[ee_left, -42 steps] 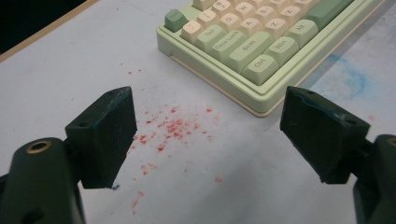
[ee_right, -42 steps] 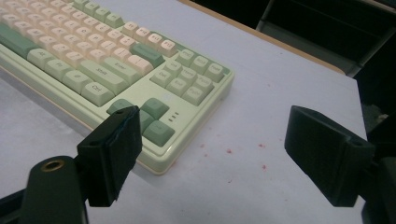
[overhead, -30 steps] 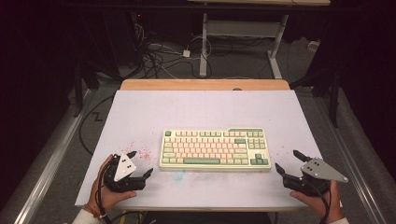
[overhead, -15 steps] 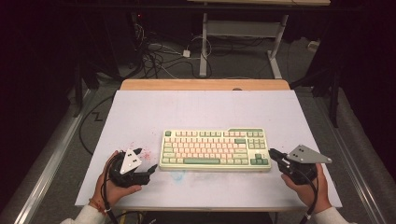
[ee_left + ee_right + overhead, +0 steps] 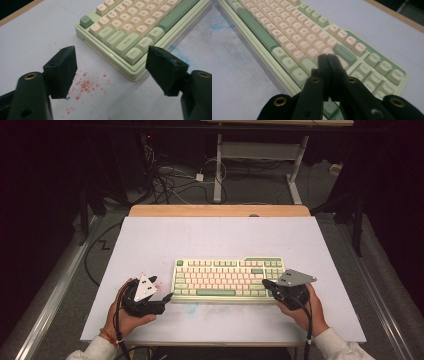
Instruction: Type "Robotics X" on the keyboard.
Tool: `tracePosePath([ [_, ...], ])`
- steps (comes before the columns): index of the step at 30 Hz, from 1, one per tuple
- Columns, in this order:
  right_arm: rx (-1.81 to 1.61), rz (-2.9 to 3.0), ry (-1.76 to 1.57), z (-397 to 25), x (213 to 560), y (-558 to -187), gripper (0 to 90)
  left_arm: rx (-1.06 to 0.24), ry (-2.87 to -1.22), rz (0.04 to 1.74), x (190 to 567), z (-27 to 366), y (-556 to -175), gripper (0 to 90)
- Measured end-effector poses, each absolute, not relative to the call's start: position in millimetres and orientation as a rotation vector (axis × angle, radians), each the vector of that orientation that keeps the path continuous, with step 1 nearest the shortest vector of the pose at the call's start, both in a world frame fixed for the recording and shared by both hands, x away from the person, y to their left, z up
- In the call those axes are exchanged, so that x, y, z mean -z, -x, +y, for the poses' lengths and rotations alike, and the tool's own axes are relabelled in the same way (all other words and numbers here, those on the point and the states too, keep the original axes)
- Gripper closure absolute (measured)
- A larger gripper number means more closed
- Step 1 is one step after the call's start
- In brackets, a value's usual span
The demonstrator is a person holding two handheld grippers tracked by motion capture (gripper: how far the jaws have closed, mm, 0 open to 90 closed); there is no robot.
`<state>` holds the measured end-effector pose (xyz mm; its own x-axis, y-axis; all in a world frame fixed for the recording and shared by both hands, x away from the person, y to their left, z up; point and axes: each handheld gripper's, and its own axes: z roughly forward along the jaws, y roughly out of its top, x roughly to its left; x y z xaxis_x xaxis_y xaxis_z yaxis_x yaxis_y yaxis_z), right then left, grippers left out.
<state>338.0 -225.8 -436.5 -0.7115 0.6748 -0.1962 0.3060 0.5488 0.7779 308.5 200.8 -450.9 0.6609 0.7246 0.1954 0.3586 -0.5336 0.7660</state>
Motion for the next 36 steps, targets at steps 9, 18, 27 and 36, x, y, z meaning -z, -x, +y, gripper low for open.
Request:
tracePosePath([
  [9,-0.968,2.36,-0.779,-212,449,-346,90.0,-0.627,-2.16,0.847,449,200,-310,28.3],
  [18,-0.955,2.359,-0.789,-211,452,-349,90.0,-0.646,-2.167,0.82,447,195,-313,26.4],
  [27,-0.931,2.36,-0.789,-210,455,-353,90.0,-0.632,-2.178,0.789,444,184,-318,30.0],
  [36,-0.923,2.368,-0.786,-210,459,-354,90.0,-0.503,-2.166,0.751,437,179,-328,70.8],
])
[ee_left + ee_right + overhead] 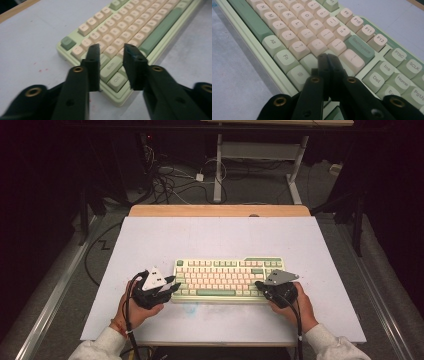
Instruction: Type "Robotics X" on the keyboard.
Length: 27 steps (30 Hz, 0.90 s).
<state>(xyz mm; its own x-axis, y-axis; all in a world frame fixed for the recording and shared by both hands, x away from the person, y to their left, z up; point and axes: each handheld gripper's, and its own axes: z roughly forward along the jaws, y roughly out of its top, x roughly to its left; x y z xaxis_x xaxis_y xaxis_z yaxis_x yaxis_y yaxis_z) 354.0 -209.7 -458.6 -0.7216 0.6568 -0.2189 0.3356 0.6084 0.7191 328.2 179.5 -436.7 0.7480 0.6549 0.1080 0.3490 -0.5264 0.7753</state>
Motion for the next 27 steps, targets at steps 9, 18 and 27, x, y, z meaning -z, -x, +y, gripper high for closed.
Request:
tracePosePath([
  [9,-0.93,2.359,-0.792,-210,460,-353,90.0,-0.498,-2.21,0.738,427,156,-345,87.0],
  [18,-0.931,2.351,-0.788,-210,460,-352,90.0,-0.451,-2.264,0.716,428,135,-355,86.9],
  [27,-0.926,2.349,-0.787,-209,460,-351,90.0,-0.417,-2.317,0.695,429,114,-368,86.1],
])
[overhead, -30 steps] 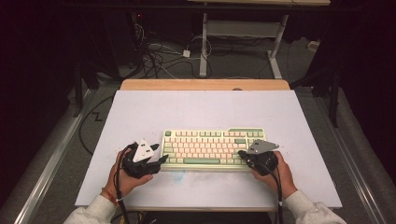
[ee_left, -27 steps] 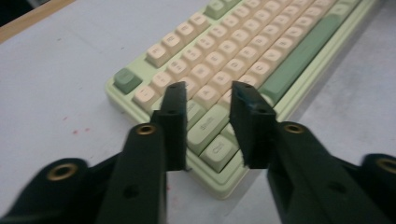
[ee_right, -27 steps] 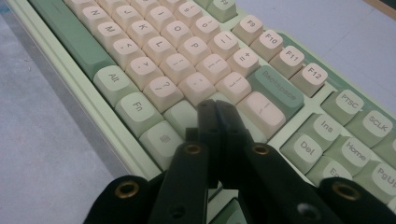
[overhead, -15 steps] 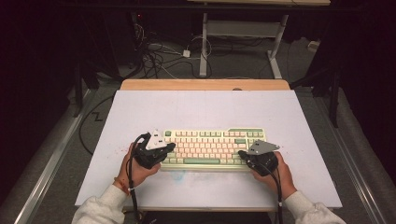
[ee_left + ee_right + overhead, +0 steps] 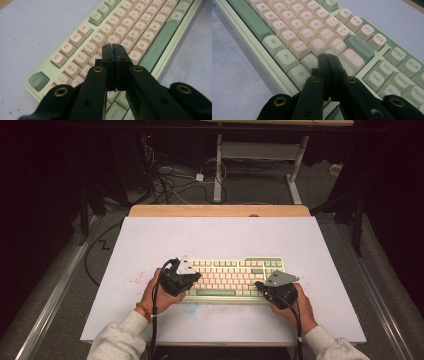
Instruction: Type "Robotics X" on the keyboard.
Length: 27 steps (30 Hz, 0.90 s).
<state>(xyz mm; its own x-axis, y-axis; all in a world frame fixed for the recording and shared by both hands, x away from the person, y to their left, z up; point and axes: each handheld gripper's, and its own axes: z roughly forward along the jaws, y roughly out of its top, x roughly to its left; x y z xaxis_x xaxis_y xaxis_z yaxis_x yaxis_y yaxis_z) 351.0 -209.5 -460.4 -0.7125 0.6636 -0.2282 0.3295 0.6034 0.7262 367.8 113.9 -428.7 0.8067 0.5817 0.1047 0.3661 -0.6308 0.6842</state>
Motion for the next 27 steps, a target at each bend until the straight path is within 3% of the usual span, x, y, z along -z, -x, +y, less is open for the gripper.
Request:
tracePosePath([
  [27,-0.925,2.347,-0.783,-209,461,-351,90.0,-0.399,-2.4,0.743,446,84,-402,85.3],
])
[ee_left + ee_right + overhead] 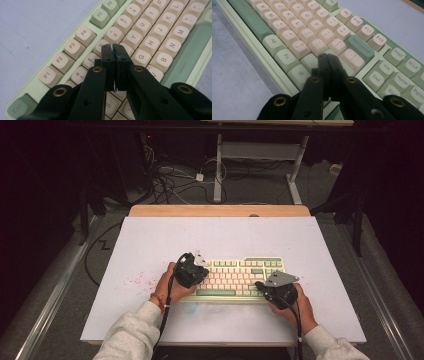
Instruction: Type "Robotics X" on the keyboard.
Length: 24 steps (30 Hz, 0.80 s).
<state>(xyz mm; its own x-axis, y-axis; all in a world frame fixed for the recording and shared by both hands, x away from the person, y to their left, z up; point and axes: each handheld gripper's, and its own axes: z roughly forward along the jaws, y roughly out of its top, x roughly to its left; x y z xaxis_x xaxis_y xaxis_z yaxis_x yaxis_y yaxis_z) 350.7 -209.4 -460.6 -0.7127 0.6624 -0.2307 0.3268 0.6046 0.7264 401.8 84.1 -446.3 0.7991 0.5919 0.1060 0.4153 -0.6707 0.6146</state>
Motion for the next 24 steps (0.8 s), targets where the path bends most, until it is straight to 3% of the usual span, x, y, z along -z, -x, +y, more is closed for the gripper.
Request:
tracePosePath([
  [10,-0.922,2.34,-0.783,-210,461,-350,90.0,-0.444,-2.373,0.708,439,84,-397,84.0],
  [14,-0.926,2.337,-0.781,-211,460,-350,90.0,-0.487,-2.341,0.68,432,88,-392,79.5],
  [17,-0.956,2.3,-0.751,-212,453,-347,90.0,-0.516,-2.304,0.665,428,91,-387,73.1],
  [24,-1.011,2.281,-0.757,-218,440,-342,90.0,-0.576,-2.222,0.636,421,101,-376,40.6],
])
